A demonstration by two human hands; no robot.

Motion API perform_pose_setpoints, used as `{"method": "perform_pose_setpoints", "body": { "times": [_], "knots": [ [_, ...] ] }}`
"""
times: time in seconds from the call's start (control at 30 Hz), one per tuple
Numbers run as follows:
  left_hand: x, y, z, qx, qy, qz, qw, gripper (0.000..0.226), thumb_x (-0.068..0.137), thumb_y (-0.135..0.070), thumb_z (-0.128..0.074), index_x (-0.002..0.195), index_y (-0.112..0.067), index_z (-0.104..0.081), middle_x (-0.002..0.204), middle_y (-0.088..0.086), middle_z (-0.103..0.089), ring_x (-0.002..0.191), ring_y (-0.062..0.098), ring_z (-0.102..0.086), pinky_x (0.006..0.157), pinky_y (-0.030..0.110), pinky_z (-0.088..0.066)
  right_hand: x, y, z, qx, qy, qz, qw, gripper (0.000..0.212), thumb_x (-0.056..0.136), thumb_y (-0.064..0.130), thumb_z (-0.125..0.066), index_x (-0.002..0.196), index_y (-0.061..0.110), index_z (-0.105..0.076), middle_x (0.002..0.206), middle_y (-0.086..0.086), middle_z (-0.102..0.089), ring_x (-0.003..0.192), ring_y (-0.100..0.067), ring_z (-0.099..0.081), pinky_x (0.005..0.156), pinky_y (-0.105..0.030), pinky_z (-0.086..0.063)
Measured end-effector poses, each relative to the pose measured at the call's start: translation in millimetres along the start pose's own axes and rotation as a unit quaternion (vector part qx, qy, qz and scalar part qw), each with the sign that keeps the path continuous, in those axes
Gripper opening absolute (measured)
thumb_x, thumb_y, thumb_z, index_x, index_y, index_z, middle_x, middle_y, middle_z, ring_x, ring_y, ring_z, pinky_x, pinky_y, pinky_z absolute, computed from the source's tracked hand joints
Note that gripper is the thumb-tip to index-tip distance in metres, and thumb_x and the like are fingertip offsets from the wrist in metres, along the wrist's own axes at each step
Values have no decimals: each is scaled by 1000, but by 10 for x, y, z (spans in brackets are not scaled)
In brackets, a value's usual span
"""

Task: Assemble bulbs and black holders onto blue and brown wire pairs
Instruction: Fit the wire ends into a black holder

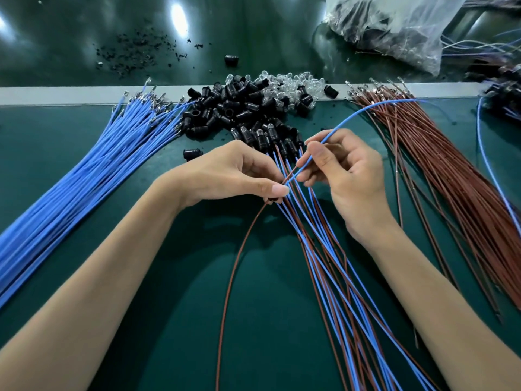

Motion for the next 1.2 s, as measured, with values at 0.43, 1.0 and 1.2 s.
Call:
{"method": "perform_pose_setpoints", "body": {
  "times": [0.43,1.0,1.2],
  "knots": [
    [16,-18,-39,-17,-7,1,1000,17,83,-27,-62,86,-13,-72,83,7,-72,80,16,-67,79,24,-53,9,-66,67,47,-14,-51,998,12,95,6,-55,86,13,-59,68,0,-70,56,-9,-65,56,-16,-51],
    [-9,-47,-46,-13,0,3,1000,19,94,-15,-52,91,-7,-69,81,5,-70,78,14,-66,77,19,-51,11,-74,56,31,-15,-45,998,15,96,3,-53,87,13,-58,69,1,-70,58,-9,-66,58,-17,-52],
    [0,-40,-39,-10,-2,3,1000,22,93,-20,-52,91,-8,-70,79,5,-70,76,14,-64,75,18,-50,18,-82,53,36,-13,-45,998,14,96,4,-53,87,13,-58,67,2,-68,56,-7,-63,57,-16,-50]
  ]
}}
Point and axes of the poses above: each hand's wrist, its own x-axis towards the middle knuckle, its own z-axis out of the back of the hand, y = z × x, the point moved 10 cm from there along x, towards the middle knuckle
